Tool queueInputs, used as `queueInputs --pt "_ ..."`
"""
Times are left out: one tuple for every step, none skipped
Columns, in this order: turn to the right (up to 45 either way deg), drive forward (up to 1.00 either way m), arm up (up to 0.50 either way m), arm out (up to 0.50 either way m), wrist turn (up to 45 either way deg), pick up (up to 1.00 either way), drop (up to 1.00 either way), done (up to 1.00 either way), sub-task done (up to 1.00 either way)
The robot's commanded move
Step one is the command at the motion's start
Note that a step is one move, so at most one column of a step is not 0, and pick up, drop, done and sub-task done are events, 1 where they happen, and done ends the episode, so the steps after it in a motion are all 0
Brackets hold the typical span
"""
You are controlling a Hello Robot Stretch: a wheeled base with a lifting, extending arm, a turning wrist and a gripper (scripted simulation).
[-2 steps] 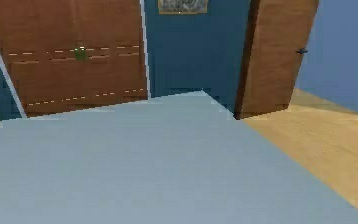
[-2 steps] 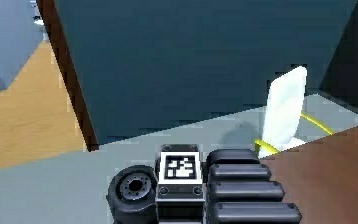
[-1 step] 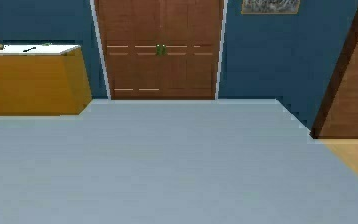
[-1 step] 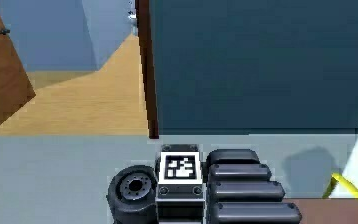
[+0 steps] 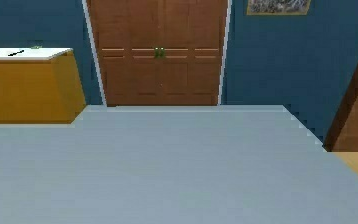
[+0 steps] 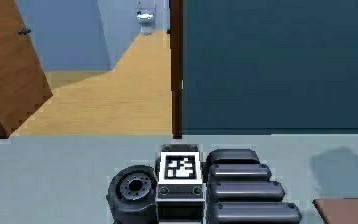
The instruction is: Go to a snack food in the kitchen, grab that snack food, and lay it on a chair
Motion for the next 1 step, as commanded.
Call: queueInputs --pt "45.0 0.0 0.0 0.0 0.0 0.0 0.0 0.0 0.0"
